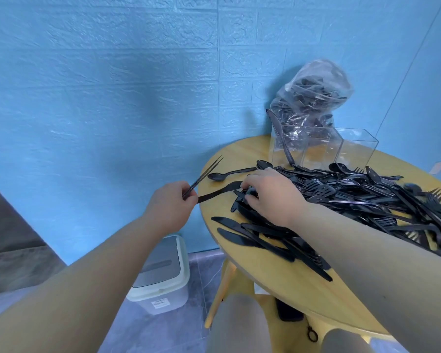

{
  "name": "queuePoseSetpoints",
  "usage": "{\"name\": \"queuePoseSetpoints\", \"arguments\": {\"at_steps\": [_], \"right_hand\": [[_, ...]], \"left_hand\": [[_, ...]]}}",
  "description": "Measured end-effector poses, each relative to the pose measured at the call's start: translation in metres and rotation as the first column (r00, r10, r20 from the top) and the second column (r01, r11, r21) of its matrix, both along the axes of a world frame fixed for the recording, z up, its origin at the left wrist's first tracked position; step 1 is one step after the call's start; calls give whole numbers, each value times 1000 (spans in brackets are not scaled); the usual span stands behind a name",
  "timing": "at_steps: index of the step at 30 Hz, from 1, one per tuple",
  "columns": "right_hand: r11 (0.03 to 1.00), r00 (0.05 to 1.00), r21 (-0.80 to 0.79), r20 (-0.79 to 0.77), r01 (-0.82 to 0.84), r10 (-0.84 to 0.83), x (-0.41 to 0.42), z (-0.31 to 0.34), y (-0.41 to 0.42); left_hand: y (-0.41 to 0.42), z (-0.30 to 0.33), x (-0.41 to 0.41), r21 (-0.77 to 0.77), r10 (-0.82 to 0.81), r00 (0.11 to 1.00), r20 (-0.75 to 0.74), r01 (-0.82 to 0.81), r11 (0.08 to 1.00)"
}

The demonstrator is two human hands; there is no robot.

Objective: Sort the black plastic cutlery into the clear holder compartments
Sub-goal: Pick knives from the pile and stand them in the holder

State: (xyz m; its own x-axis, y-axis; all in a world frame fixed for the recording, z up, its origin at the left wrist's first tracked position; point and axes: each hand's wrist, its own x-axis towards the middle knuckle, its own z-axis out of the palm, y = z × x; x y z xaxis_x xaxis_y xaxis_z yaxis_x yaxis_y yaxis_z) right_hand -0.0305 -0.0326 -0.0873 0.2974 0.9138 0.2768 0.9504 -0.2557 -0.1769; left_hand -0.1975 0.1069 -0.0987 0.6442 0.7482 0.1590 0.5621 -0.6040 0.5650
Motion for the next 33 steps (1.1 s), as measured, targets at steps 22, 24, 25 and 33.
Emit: {"name": "queuePoseSetpoints", "arguments": {"at_steps": [22, 24, 25, 33], "right_hand": [[986, 994, 159, 89, 53, -68, 36, 47, -51], [993, 995, 109, 87, 43, -53, 40, 50, -64], [994, 994, 97, 91, 47, -56, 42, 51, -69], [985, 985, 163, 153, 57, -82, 64, 53, -96]], "left_hand": [[-46, 71, 28, -165, -124, 971, 205, 159, 973], [-51, 74, 36, -180, -139, 968, 209, 178, 967], [-53, 75, 40, -189, -144, 966, 216, 186, 964], [-72, 76, 65, -97, -236, 967, 97, 245, 965]]}}
